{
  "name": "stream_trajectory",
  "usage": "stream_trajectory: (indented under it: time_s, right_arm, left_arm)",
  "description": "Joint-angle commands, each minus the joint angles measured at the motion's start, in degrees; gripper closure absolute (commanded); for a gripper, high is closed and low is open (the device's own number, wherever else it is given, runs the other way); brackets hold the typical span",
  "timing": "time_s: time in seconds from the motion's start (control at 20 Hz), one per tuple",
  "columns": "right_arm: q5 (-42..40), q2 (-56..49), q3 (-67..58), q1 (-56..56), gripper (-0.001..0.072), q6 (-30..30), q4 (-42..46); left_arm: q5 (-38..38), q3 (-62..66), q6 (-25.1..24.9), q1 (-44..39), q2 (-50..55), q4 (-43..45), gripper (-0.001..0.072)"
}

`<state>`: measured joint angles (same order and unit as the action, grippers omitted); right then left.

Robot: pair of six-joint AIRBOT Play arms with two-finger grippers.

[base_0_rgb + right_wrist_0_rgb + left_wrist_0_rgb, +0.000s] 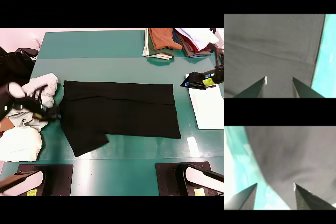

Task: Fold the shirts.

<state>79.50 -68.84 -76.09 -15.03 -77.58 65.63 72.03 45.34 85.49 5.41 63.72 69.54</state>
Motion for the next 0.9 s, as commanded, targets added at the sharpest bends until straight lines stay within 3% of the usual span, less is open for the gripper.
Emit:
stream_trajectory:
  time_s: [0.0, 0.2, 0.45, 0.55, 0.6, 0.65, 0.85]
  right_arm:
    - [1.07, 4.7, 0.02, 0.07, 0.0341, 0.09, -0.07]
    - [1.92, 5.27, 0.02, 0.07, 0.0341, 0.09, -0.09]
    - [2.86, 5.31, 0.02, 0.07, 0.0341, 0.09, -0.09]
    - [3.43, 5.31, 0.02, -0.13, 0.0341, 0.11, 0.42]
    - [3.93, 5.33, 0.17, -0.79, 0.0341, 0.13, 0.5]
    - [4.5, 5.64, 1.14, -1.79, 0.0341, 0.11, 0.48]
    - [4.55, 10.67, 17.51, -10.71, 0.034, 2.12, 0.68]
  left_arm:
    - [-4.04, -15.3, 1.09, -0.02, -9.55, -4.81, 0.0168]
    - [-10.6, -19.34, -3.5, -0.04, -9.86, -14.8, 0.0169]
    - [-14.14, -19.85, -2.82, -7.41, -9.79, -17.07, 0.0177]
    - [-12.7, -17.97, -3.04, -8.87, -9.81, -17.4, 0.0521]
    - [-12.13, -16.5, -3.04, -8.83, -9.88, -17.14, 0.0641]
    - [-11.65, -14.69, -3.04, -8.83, -10.12, -16.9, 0.0684]
    - [-9.75, -8.74, -3.06, -8.83, -12.92, -16.0, 0.0685]
